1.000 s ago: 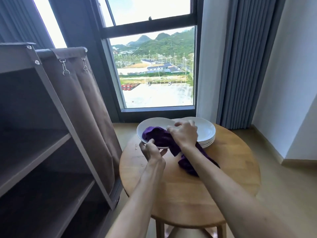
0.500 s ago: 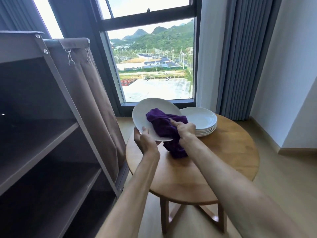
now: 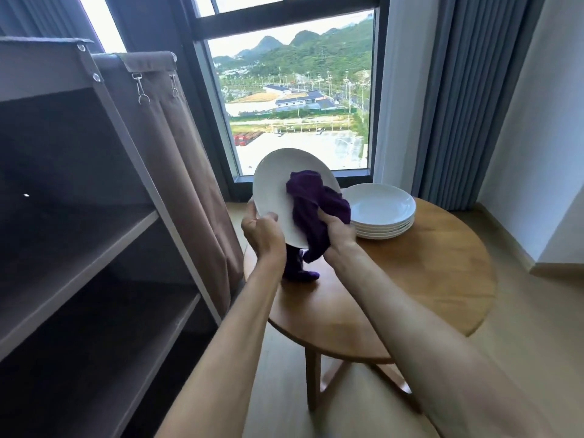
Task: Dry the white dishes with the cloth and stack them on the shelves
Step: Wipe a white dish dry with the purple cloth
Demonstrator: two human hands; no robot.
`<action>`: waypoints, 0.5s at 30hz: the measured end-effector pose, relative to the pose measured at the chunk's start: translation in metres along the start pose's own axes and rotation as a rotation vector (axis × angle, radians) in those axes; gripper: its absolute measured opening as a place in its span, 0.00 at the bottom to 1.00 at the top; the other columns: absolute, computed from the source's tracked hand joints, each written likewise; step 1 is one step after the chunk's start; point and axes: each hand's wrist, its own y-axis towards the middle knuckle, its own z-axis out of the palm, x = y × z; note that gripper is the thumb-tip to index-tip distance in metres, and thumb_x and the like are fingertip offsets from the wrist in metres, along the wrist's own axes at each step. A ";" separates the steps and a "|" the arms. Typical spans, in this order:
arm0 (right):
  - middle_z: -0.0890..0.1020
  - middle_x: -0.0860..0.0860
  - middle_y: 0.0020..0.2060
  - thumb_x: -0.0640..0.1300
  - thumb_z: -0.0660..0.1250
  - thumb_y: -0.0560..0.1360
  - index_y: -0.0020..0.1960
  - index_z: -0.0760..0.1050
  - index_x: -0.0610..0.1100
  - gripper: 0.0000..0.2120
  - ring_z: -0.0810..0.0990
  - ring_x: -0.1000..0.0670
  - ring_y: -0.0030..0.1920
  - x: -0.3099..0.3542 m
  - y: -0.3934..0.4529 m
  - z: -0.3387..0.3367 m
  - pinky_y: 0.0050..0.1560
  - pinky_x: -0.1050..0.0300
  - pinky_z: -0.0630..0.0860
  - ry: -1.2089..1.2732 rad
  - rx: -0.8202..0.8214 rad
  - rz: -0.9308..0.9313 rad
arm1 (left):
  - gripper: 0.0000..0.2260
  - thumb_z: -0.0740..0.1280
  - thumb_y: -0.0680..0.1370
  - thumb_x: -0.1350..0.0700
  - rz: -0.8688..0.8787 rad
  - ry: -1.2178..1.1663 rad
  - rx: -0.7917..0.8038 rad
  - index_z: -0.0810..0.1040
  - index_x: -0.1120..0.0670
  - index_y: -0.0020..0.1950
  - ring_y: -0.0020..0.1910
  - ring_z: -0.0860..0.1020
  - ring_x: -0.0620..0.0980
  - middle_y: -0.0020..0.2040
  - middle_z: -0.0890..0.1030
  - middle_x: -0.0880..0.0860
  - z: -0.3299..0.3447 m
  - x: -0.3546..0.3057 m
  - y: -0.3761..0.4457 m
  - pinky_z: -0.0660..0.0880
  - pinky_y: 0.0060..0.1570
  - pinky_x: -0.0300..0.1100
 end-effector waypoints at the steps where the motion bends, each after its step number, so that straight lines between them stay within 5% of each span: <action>1: 0.86 0.42 0.52 0.35 0.78 0.69 0.61 0.79 0.38 0.21 0.86 0.41 0.49 0.004 0.003 -0.006 0.48 0.38 0.83 0.016 0.002 -0.029 | 0.22 0.59 0.67 0.70 0.022 0.096 0.077 0.84 0.51 0.50 0.42 0.78 0.50 0.41 0.82 0.48 -0.008 -0.004 0.003 0.74 0.36 0.38; 4: 0.84 0.42 0.54 0.34 0.77 0.70 0.61 0.79 0.37 0.20 0.84 0.40 0.51 0.006 0.004 -0.021 0.51 0.39 0.82 0.053 -0.006 -0.020 | 0.12 0.61 0.62 0.61 -0.015 0.323 0.252 0.80 0.46 0.36 0.38 0.73 0.48 0.34 0.78 0.43 -0.012 -0.022 0.014 0.68 0.35 0.39; 7: 0.85 0.46 0.49 0.37 0.77 0.70 0.59 0.79 0.39 0.19 0.84 0.46 0.42 -0.007 -0.002 -0.015 0.34 0.55 0.82 0.075 -0.087 -0.010 | 0.20 0.68 0.71 0.53 -0.052 0.211 0.160 0.81 0.45 0.63 0.52 0.78 0.45 0.52 0.81 0.42 -0.001 -0.018 0.005 0.75 0.47 0.40; 9: 0.86 0.45 0.51 0.38 0.77 0.70 0.60 0.80 0.39 0.19 0.86 0.45 0.44 -0.017 -0.002 -0.007 0.38 0.54 0.84 0.112 -0.091 -0.004 | 0.26 0.69 0.73 0.57 -0.033 0.114 0.087 0.74 0.51 0.72 0.54 0.81 0.46 0.57 0.82 0.47 0.004 0.000 -0.018 0.79 0.52 0.42; 12: 0.85 0.42 0.57 0.37 0.77 0.70 0.63 0.79 0.38 0.23 0.85 0.40 0.54 -0.023 -0.003 -0.009 0.57 0.39 0.82 0.165 -0.025 0.010 | 0.20 0.62 0.73 0.66 -0.008 0.071 0.047 0.76 0.57 0.64 0.52 0.81 0.53 0.55 0.83 0.54 0.011 0.017 -0.039 0.79 0.47 0.42; 15: 0.84 0.42 0.56 0.33 0.75 0.70 0.62 0.78 0.37 0.21 0.84 0.41 0.49 -0.016 0.002 -0.029 0.52 0.40 0.82 0.100 -0.020 -0.009 | 0.20 0.55 0.67 0.71 0.007 0.132 0.118 0.77 0.57 0.52 0.38 0.76 0.49 0.40 0.79 0.48 0.005 0.010 -0.026 0.71 0.35 0.37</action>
